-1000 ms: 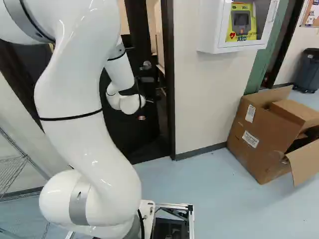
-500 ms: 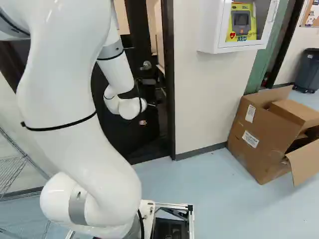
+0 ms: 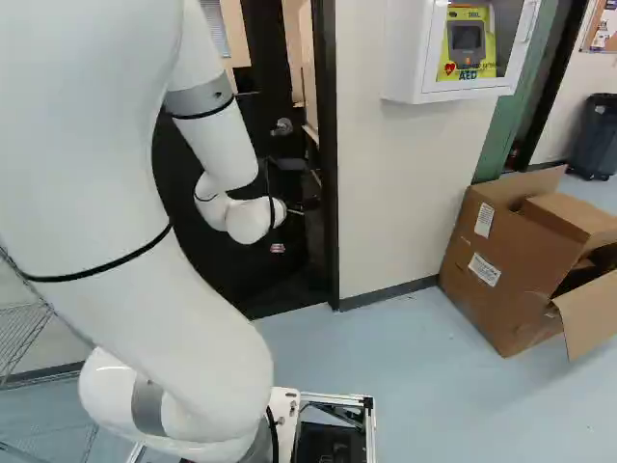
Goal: Open the door and move inside
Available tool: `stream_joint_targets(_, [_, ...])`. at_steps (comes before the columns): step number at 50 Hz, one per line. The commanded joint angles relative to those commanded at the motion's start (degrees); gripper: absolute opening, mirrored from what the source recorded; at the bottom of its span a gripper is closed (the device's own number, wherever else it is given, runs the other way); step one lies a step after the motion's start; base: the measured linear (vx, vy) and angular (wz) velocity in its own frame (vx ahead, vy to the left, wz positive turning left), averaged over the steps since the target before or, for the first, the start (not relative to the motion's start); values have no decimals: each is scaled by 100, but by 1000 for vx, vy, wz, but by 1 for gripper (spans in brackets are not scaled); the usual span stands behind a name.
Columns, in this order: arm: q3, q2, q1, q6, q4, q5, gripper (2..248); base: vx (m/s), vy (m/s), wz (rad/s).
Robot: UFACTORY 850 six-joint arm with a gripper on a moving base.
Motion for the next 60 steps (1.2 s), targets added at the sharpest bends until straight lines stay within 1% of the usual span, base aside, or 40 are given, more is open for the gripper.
stream_joint_targets(13, [380, 368, -127, 0, -14, 0, 247, 0, 0, 0])
stream_joint_targets(35, [993, 995, -360, 0, -205, 0, 247, 0, 0, 0])
stream_joint_targets(53, [1041, 1046, -381, 0, -220, 0, 247, 0, 0, 0])
stream_joint_targets(60, [1041, 1046, -381, 0, -220, 0, 247, -2, 23, 114])
